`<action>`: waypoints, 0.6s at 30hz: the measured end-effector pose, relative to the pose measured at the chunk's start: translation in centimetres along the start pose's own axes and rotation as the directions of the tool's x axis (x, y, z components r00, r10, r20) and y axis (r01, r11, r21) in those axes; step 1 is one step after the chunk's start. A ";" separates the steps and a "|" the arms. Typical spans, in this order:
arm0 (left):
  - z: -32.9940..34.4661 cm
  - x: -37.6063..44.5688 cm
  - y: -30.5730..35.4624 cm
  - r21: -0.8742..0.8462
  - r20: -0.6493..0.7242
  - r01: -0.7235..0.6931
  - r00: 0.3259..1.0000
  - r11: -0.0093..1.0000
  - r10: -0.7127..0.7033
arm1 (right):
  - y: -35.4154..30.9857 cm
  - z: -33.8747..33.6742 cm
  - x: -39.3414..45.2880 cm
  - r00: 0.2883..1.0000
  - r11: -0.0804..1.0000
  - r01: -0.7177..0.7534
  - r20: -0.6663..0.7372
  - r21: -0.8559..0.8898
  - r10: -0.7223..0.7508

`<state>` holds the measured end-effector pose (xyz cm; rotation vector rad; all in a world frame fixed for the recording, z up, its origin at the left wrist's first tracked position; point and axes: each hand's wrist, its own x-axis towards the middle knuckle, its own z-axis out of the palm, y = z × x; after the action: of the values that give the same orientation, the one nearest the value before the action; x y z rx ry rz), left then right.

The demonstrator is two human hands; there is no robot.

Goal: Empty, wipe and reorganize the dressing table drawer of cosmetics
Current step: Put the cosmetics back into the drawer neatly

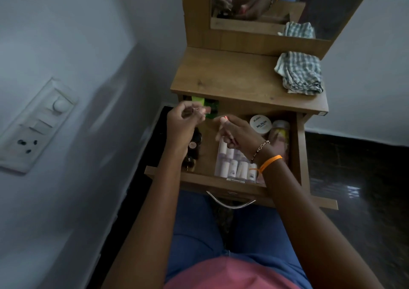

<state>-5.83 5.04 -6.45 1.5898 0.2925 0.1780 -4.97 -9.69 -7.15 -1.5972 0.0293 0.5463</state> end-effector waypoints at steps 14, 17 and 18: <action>-1.8 1.1 -1.8 0.053 -0.033 -0.066 0.997 0.996 0.068 | 1.1 2.0 5.7 0.951 1.000 0.020 -0.308 -0.013 -0.023; -1.8 1.2 -2.0 0.055 -0.091 -0.054 0.994 0.997 0.058 | 1.6 2.4 6.7 0.942 0.960 0.050 -0.305 -0.276 -0.137; -1.9 1.2 -2.2 0.048 -0.110 -0.047 0.993 0.998 0.052 | 1.8 2.6 6.8 0.942 0.933 0.053 -0.292 -0.355 -0.165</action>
<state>-5.43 7.23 -8.60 1.6361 0.3456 0.3009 -0.41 -5.36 -11.25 -2.0051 0.0898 0.2046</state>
